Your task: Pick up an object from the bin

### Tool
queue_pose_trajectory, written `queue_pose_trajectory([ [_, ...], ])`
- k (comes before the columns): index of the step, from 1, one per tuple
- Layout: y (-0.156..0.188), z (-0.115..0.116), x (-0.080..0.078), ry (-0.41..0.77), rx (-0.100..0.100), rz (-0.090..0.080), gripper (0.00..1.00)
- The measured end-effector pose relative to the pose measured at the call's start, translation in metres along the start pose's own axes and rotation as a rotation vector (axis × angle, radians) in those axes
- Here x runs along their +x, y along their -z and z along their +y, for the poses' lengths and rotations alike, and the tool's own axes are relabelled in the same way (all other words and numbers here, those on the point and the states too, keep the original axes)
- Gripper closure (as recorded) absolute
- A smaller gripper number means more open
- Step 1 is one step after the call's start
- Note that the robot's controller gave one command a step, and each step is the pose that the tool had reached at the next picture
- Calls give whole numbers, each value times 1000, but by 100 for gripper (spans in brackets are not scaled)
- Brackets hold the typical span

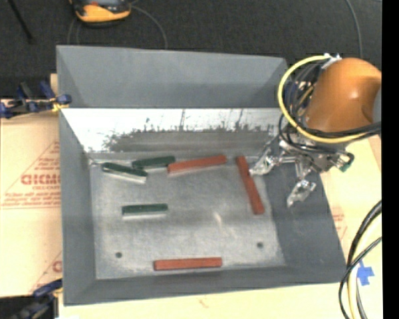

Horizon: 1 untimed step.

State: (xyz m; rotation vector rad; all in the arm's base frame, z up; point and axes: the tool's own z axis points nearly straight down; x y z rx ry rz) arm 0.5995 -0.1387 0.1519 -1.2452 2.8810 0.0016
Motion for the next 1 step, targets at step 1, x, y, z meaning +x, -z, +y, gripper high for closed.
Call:
queue_pose_trajectory([
  [1, 1, -1, 0, -1, 2, -1, 0],
])
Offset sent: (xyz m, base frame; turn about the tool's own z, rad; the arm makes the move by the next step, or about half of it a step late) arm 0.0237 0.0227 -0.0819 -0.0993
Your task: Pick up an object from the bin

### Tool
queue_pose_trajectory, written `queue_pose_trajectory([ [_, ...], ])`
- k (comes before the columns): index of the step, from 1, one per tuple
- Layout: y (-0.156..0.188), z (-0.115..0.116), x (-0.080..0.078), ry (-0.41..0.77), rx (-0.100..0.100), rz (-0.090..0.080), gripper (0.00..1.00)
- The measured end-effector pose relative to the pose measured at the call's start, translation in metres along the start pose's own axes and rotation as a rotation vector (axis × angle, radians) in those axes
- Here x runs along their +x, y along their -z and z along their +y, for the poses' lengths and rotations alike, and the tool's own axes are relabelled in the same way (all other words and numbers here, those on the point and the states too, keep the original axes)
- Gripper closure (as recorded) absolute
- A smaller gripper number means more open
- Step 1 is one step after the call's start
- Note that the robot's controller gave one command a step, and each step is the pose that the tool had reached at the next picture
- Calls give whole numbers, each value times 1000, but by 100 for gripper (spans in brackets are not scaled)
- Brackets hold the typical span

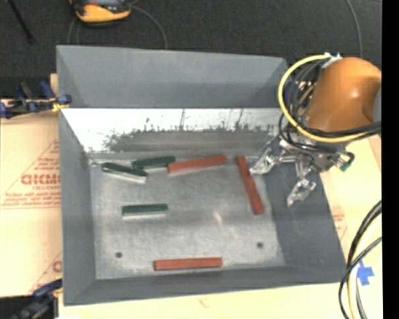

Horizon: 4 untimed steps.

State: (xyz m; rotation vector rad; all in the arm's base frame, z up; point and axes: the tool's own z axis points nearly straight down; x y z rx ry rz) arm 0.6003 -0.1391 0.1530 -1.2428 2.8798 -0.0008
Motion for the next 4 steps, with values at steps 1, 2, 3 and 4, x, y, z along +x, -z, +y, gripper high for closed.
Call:
queue_pose_trajectory([
  [1, -42, -4, -19, 54, 8, -3, 0],
  [2, -73, -8, -14, 306, 12, 1, 100],
  [3, -73, -8, -15, 306, 12, 1, 100],
  [4, -69, -2, -17, 376, 10, -2, 100],
])
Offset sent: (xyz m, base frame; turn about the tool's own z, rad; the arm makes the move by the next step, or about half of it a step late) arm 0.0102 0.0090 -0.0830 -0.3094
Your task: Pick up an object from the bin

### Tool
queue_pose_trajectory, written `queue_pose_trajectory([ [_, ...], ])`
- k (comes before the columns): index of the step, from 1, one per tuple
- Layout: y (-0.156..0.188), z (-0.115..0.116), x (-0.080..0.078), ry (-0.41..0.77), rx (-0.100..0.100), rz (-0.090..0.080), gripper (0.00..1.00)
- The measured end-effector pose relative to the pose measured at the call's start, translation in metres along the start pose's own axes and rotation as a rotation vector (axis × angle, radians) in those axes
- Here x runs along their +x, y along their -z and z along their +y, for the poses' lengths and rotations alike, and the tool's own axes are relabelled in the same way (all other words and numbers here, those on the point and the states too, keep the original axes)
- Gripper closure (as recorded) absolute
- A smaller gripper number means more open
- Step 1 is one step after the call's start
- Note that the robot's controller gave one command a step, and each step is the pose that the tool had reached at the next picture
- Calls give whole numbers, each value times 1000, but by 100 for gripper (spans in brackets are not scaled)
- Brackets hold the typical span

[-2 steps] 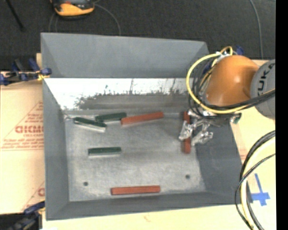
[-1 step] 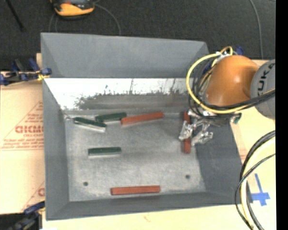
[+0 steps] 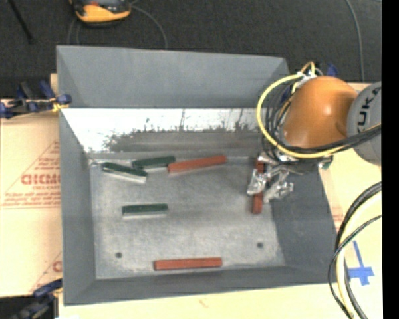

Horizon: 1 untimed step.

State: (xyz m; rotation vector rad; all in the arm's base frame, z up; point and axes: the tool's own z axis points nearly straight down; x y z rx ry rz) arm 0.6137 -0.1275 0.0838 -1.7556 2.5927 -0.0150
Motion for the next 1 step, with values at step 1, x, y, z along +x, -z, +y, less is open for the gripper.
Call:
queue_pose_trajectory([
  [1, 129, 14, 9, 53, -11, 0, 100],
])
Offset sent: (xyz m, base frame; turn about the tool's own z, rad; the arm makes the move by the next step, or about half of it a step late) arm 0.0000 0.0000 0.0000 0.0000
